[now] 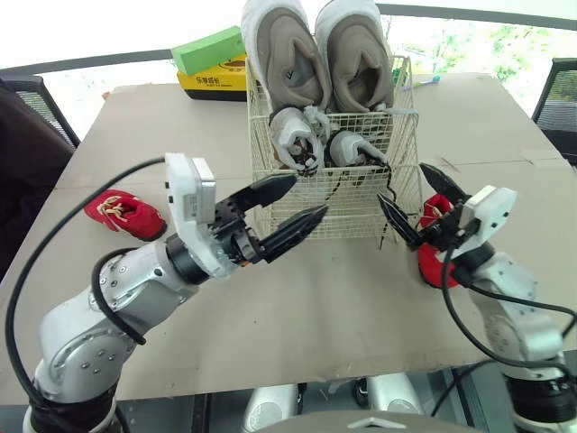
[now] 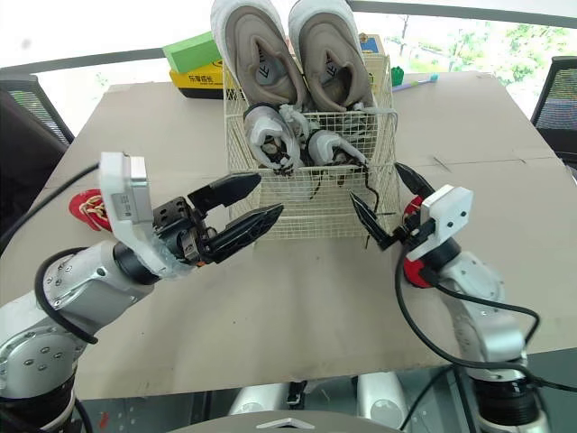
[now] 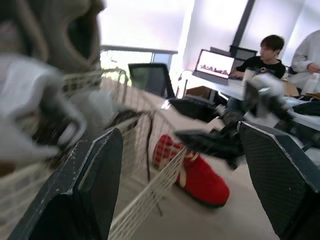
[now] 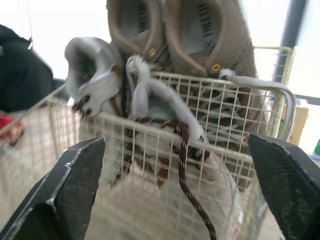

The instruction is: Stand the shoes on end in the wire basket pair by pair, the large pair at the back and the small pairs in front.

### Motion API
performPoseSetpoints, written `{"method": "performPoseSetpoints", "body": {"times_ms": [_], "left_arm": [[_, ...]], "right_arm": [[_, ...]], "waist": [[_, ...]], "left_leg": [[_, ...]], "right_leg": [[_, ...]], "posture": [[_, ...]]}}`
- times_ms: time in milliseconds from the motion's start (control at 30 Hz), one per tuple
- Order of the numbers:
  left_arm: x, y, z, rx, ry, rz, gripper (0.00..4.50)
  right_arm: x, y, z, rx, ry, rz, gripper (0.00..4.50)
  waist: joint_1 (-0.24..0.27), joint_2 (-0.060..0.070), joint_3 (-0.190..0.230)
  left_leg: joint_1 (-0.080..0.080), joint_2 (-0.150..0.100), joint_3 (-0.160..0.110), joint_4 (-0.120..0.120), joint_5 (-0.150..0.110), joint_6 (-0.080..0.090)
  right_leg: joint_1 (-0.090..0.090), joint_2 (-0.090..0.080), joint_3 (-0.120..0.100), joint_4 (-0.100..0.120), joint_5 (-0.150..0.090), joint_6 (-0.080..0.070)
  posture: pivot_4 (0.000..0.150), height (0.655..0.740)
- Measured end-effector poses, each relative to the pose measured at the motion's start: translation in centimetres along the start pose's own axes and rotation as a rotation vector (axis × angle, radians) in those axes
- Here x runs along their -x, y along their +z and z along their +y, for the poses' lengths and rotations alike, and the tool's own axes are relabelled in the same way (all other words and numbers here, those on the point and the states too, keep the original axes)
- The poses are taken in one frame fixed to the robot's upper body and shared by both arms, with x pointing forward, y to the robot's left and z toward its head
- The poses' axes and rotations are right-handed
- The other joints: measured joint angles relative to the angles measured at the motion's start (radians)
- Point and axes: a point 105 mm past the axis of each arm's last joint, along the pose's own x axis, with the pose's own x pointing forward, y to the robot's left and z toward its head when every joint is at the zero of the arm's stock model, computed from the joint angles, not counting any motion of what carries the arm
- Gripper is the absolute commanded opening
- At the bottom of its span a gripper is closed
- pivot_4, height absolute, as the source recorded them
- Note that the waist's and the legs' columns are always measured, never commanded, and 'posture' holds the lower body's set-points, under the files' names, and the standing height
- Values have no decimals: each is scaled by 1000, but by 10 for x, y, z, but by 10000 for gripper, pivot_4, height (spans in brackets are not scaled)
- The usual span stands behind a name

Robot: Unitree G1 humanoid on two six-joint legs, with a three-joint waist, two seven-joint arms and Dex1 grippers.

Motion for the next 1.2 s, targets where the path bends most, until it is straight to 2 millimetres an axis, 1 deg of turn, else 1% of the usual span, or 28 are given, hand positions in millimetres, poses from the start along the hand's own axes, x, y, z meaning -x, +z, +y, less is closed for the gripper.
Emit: {"method": "performPoseSetpoints", "body": {"times_ms": [33,100,200,267,367,400,433,500,567,600,633,700,800,833,867,900,1000,1067,1100,1200], "left_arm": [[3,-3,11,-7,14,3,39721],[5,-6,17,-22,16,11,39721],[14,-14,18,-36,5,42,39721],[23,-20,20,-31,21,58,39721],[44,-22,30,-17,127,23,39721],[56,-25,37,4,203,1,39721],[61,-26,40,13,241,-4,39721],[80,-25,56,22,395,-53,39721],[106,-18,75,-15,605,-103,39721],[124,-15,85,-41,742,-124,39721],[131,-14,88,-49,795,-127,39721],[152,-18,98,-83,965,-87,39721],[170,-24,106,-102,1155,-57,39721],[171,-29,110,-116,1209,-21,39721],[169,-31,112,-122,1224,-8,39721],[163,-33,116,-127,1242,6,39721],[148,-41,121,-128,1279,26,39721],[135,-53,126,-101,1312,43,39721],[134,-54,126,-97,1316,46,39721],[133,-73,141,-42,1418,67,39721]], "right_arm": [[-1,2,3,-14,39,12,44720],[-3,6,6,-27,95,18,44720],[-4,13,13,-51,213,24,44720],[-5,14,21,-74,271,30,44720],[-2,11,36,-108,395,62,44720],[1,13,41,-111,446,67,44720],[1,14,43,-116,466,65,44720],[1,19,49,-134,529,56,44720],[-2,25,57,-147,599,40,44720],[-3,29,60,-149,639,29,44720],[-4,31,61,-151,652,24,44720],[-12,35,64,-158,685,-2,44720],[-16,34,68,-177,733,-17,44720],[-15,33,69,-188,754,-16,44720],[-15,33,70,-194,767,-16,44720],[-14,32,71,-199,793,-15,44720],[-10,31,77,-213,861,-3,44720],[-9,33,78,-204,895,3,44720],[-9,34,78,-203,897,1,44720],[-8,35,76,-196,903,7,44720]], "waist": [[1,0,0],[0,0,0],[-1,0,0],[0,0,0],[1,0,0],[1,0,0],[2,0,0],[4,-1,0],[3,-1,0],[4,-1,0],[4,-2,0],[4,-3,-1],[13,-5,-2],[19,-6,-2],[23,-6,-2],[30,-6,-2],[29,-6,-3],[28,-7,-3],[27,-7,-3],[28,-7,-3]], "left_leg": [[0,0,0,0,0,0],[0,0,0,0,0,0],[-1,1,1,-2,0,0],[-1,1,1,-5,0,0],[-1,2,0,-9,0,0],[-2,2,0,-9,0,0],[-3,3,-1,-9,0,0],[-3,3,-1,-9,0,0],[-3,3,-1,-9,0,0],[-2,3,-1,-8,0,0],[-2,3,-1,-8,0,0],[-2,3,-1,-8,0,0],[-2,3,-2,-8,0,0],[-2,2,-2,-8,0,0],[-3,2,-2,-8,0,0],[-3,2,-2,-8,0,0],[-3,1,-2,-8,0,0],[-3,1,-2,-8,0,0],[-3,1,-2,-8,0,0],[-3,2,-4,-9,0,0]], "right_leg": [[0,0,0,0,0,0],[0,0,0,-1,0,0],[0,0,1,-4,0,0],[0,-1,0,-7,1,-2],[-1,-2,0,-9,2,-3],[-1,-4,0,-11,2,-3],[-1,-5,-2,-12,2,-3],[-1,-5,-2,-13,2,-3],[-1,-5,-2,-13,2,-3],[0,-5,-3,-13,2,-3],[0,-5,-3,-13,2,-3],[0,-5,-3,-13,2,-3],[0,-5,-4,-13,3,-3],[0,-4,-5,-13,3,-4],[0,-4,-5,-13,3,-4],[0,-4,-5,-13,3,-4],[1,-5,-5,-14,5,-3],[0,-6,-5,-14,6,-1],[0,-6,-4,-13,6,-1],[0,-6,-6,-13,7,-2]], "posture": [[1500,7400],[1500,7400],[1500,7400],[1500,7400],[1500,7400],[1500,7400],[1500,7400],[1500,7400],[1500,7400],[1500,7400],[1500,7400],[1500,7400],[1500,7400],[1500,7400],[1500,7400],[1500,7400],[1500,7400],[1500,7400],[1500,7400],[1500,7400]]}}
